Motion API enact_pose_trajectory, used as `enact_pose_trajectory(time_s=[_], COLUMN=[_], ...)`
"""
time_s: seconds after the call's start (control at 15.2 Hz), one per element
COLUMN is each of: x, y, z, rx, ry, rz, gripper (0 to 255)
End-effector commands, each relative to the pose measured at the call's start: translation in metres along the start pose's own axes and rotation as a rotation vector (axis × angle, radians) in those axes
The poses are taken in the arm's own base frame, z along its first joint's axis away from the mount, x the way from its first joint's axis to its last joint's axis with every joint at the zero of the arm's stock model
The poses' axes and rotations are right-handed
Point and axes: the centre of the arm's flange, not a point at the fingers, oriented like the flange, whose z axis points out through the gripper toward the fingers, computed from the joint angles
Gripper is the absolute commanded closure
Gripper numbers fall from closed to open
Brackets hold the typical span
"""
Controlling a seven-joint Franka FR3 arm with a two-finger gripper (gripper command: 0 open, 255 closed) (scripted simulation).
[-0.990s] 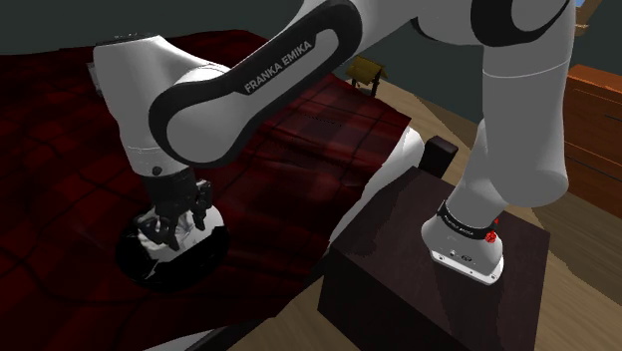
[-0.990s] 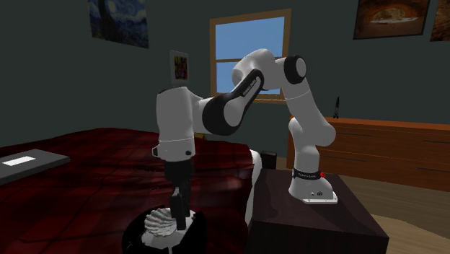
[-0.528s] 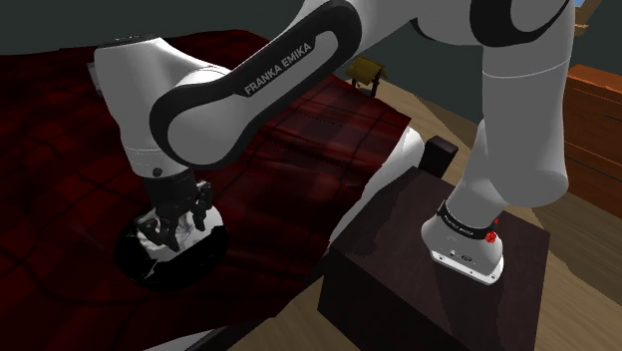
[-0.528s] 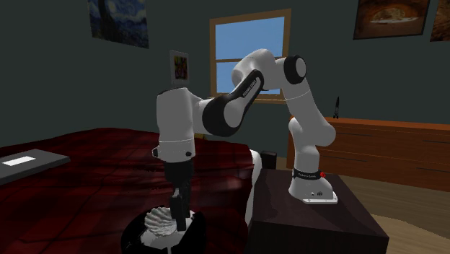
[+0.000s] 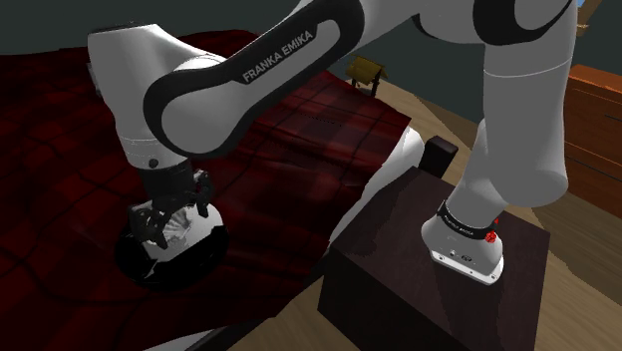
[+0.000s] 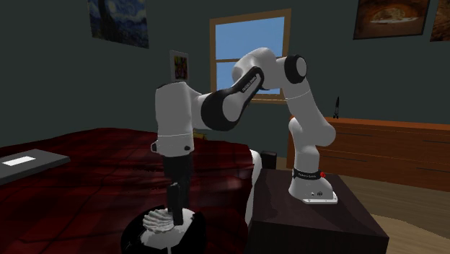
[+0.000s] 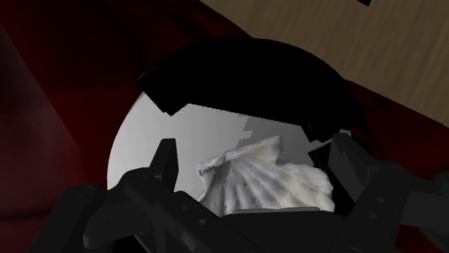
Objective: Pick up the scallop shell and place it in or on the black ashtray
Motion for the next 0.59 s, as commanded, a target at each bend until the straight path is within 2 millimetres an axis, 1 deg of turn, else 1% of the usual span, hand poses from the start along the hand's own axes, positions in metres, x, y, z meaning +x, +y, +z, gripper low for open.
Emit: enact_pose_trajectory(time_s=[0.0,0.07,0.53], x=[-0.002,-0.002,-0.002], y=[0.000,0.000,0.000], z=[-0.025,-0.036,-0.036], rx=[0.000,0.000,0.000], ry=[0.000,0.000,0.000], rz=[0.000,0.000,0.000], gripper=[0,0,0])
